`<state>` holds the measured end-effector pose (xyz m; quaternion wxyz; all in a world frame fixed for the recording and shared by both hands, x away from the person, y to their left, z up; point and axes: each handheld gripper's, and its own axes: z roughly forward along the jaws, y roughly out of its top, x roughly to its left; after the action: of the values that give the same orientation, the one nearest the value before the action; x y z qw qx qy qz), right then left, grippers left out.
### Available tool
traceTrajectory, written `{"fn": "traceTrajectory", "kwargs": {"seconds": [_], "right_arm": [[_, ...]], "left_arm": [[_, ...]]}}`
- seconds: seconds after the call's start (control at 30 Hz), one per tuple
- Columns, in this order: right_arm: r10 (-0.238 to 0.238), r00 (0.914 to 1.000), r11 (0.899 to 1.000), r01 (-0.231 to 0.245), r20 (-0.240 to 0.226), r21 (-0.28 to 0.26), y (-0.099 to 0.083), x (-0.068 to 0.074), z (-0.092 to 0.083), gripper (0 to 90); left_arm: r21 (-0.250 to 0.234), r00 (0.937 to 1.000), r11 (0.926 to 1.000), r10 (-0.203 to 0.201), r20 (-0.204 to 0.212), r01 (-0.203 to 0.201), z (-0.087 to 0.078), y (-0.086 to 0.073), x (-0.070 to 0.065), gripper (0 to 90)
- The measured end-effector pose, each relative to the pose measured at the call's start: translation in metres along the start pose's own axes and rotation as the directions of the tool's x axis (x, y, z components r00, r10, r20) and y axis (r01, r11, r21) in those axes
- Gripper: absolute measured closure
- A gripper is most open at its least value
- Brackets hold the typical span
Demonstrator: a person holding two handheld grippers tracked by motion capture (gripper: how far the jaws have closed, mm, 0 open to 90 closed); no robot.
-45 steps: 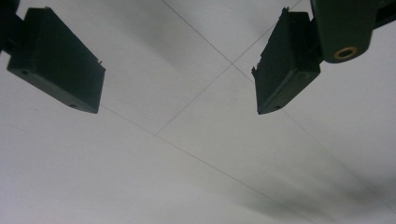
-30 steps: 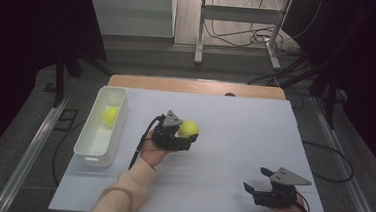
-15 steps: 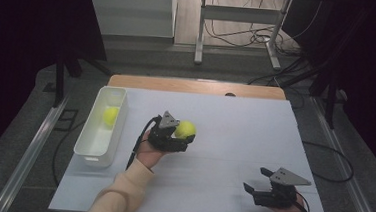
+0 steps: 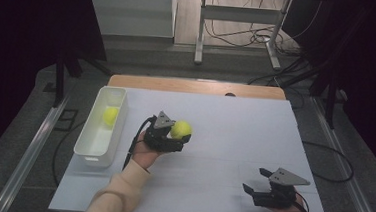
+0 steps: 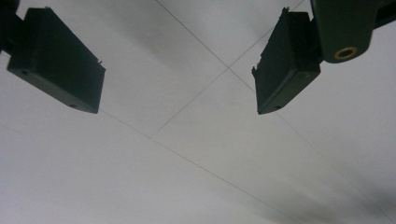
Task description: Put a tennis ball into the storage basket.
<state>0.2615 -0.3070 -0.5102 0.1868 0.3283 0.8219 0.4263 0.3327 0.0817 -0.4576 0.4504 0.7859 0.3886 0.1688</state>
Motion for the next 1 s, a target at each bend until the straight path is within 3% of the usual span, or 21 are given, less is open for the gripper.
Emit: {"fn": "traceTrajectory", "kwargs": {"seconds": [1.0], "right_arm": [[-0.005, 1.0, 1.0, 0.005, 0.0, -0.005, 0.0002, 0.0001, -0.0009, 16.6]], "left_arm": [[-0.022, 1.0, 0.9997, 0.008, -0.004, -0.008, -0.0069, 0.0009, -0.0026, 26.4]]}}
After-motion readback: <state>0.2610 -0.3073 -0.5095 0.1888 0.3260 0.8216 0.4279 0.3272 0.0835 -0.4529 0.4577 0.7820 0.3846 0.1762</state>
